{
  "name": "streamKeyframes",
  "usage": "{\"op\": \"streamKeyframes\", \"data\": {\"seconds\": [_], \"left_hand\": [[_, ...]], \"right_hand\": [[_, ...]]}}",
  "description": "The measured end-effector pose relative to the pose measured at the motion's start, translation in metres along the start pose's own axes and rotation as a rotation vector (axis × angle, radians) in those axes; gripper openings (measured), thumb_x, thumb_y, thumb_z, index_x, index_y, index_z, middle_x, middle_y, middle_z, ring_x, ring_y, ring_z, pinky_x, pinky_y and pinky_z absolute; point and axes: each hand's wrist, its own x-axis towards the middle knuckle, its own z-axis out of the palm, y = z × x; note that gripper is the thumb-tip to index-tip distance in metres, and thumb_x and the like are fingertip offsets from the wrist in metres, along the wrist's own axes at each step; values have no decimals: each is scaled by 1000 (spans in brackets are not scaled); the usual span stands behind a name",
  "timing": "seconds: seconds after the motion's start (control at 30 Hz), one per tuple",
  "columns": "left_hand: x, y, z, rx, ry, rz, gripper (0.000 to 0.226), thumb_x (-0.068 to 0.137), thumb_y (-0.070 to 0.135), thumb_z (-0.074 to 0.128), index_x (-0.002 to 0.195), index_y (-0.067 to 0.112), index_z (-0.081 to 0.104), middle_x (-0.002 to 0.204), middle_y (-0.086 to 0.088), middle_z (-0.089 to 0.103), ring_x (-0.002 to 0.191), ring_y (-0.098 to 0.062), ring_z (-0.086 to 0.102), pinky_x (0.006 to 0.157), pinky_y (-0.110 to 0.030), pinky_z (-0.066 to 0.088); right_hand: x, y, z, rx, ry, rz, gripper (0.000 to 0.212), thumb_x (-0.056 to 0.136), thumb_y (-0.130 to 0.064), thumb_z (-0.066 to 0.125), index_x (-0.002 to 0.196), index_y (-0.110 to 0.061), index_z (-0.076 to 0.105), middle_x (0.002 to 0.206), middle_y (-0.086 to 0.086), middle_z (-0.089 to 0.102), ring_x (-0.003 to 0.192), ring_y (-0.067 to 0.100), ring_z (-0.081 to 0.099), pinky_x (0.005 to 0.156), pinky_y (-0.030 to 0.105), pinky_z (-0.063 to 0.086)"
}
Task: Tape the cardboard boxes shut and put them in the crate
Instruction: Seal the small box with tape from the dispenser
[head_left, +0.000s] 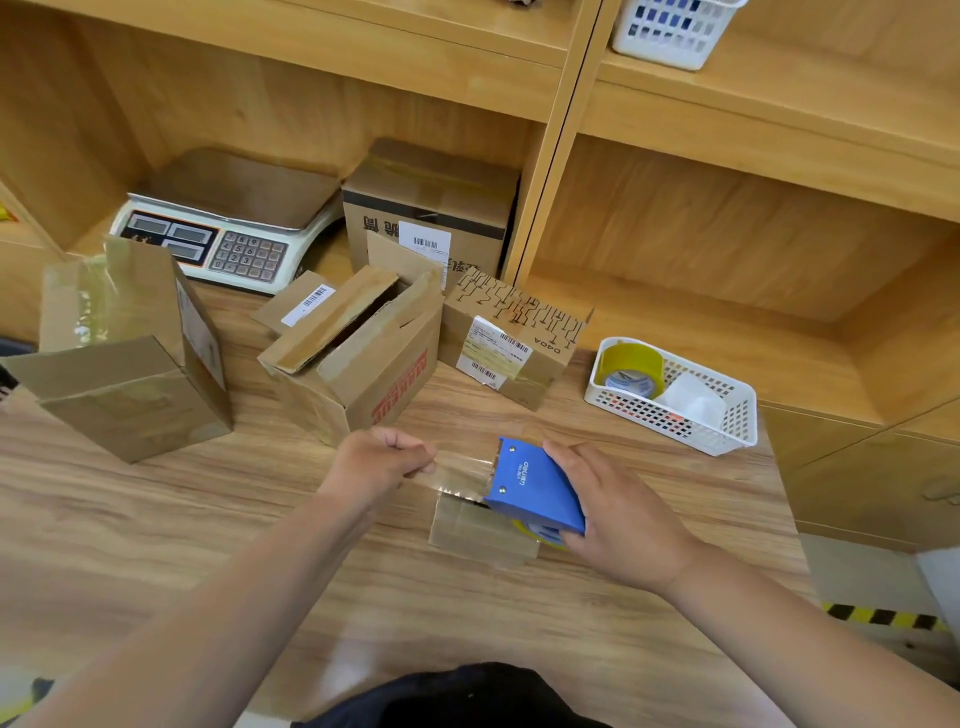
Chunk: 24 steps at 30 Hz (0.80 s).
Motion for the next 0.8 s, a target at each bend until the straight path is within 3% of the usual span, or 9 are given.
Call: {"op": "streamKeyframes", "data": {"seconds": [0.13, 0.27, 0.37, 0.5, 0.67, 0.8], "left_hand": [[8, -16, -4, 1, 18, -26, 17, 84, 8, 69, 67, 4, 67, 66, -4, 67, 53, -5, 49, 47, -9, 38], [17, -31, -6, -12, 36, -54, 21, 84, 7, 68, 63, 6, 65, 62, -2, 65, 50, -3, 48, 48, -9, 37], [22, -41, -6, -23, 39, -63, 21, 84, 5, 68, 64, 3, 65, 61, -3, 62, 46, 1, 49, 50, -10, 39], [28, -51, -6, -61, 50, -87, 17, 81, 1, 70, 65, 3, 67, 58, 2, 64, 60, -9, 54, 63, -18, 43], [29, -57, -2, -68, 52, -85, 25, 82, -2, 67, 59, 7, 64, 53, 7, 62, 54, -6, 52, 58, -11, 42], [29, -64, 0, -47, 50, -97, 25, 82, 6, 70, 58, 10, 65, 59, 5, 65, 62, -10, 52, 66, -21, 42]], "right_hand": [[12, -7, 0, 5, -126, 0, 85, 86, -50, 61, 151, -20, 16, 142, 0, 37, 128, 20, 41, 104, 25, 29], [23, -13, 4, -24, -217, 5, 92, 83, -60, 58, 152, -22, 8, 146, -4, 30, 133, 16, 31, 109, 23, 21], [28, -16, 8, -28, -233, 9, 96, 81, -63, 58, 152, -21, 11, 143, -2, 34, 131, 18, 34, 108, 25, 23], [35, -21, 7, -69, -233, -8, 91, 84, -65, 52, 153, -22, 9, 140, -4, 35, 127, 18, 36, 104, 26, 28], [40, -25, 1, -129, -270, 3, 87, 85, -64, 50, 152, -30, 7, 135, -9, 36, 124, 15, 37, 96, 25, 32], [41, -26, 0, -173, -324, 6, 86, 85, -64, 50, 152, -31, 5, 132, -8, 37, 121, 15, 38, 95, 25, 30]]}}
